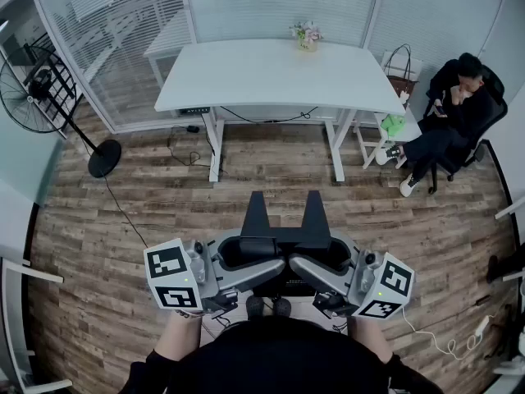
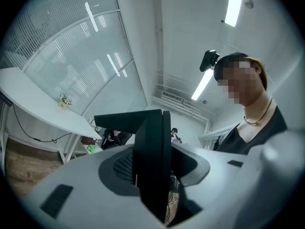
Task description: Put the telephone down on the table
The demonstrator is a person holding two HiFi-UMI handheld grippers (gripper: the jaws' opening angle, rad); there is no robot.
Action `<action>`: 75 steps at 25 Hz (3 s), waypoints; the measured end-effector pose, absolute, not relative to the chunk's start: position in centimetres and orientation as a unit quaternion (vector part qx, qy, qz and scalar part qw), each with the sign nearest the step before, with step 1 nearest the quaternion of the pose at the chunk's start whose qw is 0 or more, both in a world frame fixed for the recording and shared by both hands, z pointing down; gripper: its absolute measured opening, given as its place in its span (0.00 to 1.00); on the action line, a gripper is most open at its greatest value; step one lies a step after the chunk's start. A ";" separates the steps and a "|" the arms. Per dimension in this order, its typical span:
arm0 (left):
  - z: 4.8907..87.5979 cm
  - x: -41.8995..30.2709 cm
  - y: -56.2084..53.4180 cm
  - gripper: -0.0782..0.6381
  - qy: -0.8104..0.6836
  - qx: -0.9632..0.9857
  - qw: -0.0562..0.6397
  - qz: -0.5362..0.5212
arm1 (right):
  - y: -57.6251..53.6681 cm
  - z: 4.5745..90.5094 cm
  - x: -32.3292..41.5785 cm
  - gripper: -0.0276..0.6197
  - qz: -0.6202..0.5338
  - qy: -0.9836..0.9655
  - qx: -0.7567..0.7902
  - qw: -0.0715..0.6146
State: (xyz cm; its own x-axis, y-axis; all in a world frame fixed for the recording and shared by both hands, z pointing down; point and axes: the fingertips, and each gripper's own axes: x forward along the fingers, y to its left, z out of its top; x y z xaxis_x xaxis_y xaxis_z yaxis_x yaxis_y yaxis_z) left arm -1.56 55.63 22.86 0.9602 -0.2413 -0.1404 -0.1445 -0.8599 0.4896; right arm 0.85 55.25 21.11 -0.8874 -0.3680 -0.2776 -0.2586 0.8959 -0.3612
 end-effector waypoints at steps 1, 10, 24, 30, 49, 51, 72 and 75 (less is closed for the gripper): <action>22.9 -1.6 55.6 0.38 -0.100 0.959 0.245 -0.099 | 55.2 21.1 0.8 0.32 -0.159 0.958 -0.164 0.172; 23.1 -2.0 55.6 0.38 -0.095 0.959 0.248 -0.095 | 55.2 21.3 0.4 0.32 -0.159 0.957 -0.170 0.171; 23.3 -5.3 56.5 0.38 -0.085 0.962 0.243 -0.092 | 56.2 21.4 -3.1 0.33 -0.149 0.957 -0.183 0.168; 24.1 -8.5 57.2 0.38 -0.079 0.963 0.241 -0.089 | 56.9 22.4 -6.2 0.33 -0.151 0.954 -0.190 0.174; 24.8 -8.6 57.3 0.38 -0.078 0.962 0.249 -0.083 | 57.0 23.1 -6.3 0.33 -0.163 0.950 -0.198 0.176; 24.8 -8.6 57.1 0.38 -0.082 0.962 0.247 -0.084 | 56.8 23.0 -6.3 0.33 -0.163 0.951 -0.194 0.176; 24.9 -6.4 48.1 0.38 -0.093 0.961 0.248 -0.084 | 47.7 23.2 -4.1 0.33 -0.170 0.953 -0.181 0.173; 24.8 -6.0 46.2 0.38 -0.094 0.961 0.248 -0.083 | 45.9 23.1 -3.8 0.33 -0.170 0.953 -0.180 0.175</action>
State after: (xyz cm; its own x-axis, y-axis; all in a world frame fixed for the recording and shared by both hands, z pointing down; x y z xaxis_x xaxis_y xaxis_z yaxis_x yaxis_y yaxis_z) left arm -6.03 46.25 24.81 0.9685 -0.2221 -0.1129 -0.1398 -0.8597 0.4914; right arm -3.82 45.85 23.12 -0.8746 -0.4014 -0.2719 -0.2831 0.8781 -0.3858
